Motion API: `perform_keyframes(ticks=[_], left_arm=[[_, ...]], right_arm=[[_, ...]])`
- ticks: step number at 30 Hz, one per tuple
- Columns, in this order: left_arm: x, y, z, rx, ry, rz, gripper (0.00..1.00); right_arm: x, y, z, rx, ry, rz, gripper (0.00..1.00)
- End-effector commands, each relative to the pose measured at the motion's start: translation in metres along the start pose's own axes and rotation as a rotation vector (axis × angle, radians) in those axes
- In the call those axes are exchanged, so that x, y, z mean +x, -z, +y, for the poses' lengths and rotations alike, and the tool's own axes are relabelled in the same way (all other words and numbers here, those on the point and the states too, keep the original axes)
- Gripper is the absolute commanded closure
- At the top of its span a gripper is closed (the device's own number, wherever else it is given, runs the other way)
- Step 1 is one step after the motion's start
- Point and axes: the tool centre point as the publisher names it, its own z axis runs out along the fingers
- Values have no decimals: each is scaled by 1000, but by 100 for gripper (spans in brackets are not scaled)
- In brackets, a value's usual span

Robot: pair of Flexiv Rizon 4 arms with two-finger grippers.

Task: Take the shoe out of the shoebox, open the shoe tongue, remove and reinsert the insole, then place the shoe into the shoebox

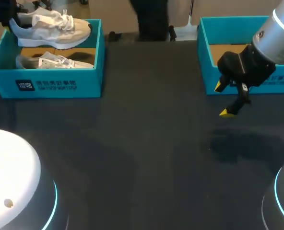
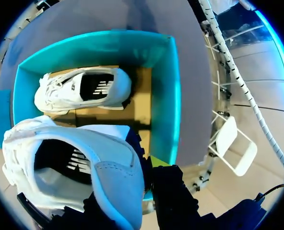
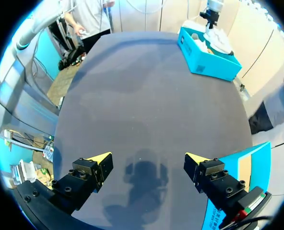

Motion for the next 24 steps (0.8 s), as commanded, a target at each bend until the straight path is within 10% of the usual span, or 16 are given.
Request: perform_keyframes(ticks=[1, 24], left_arm=[[-4, -19, 8, -5, 5, -8, 100], [-28, -96, 31, 95, -9, -4, 100]], right_arm=[[0, -1, 0, 3, 0, -1, 0], [0, -1, 0, 3, 0, -1, 0]])
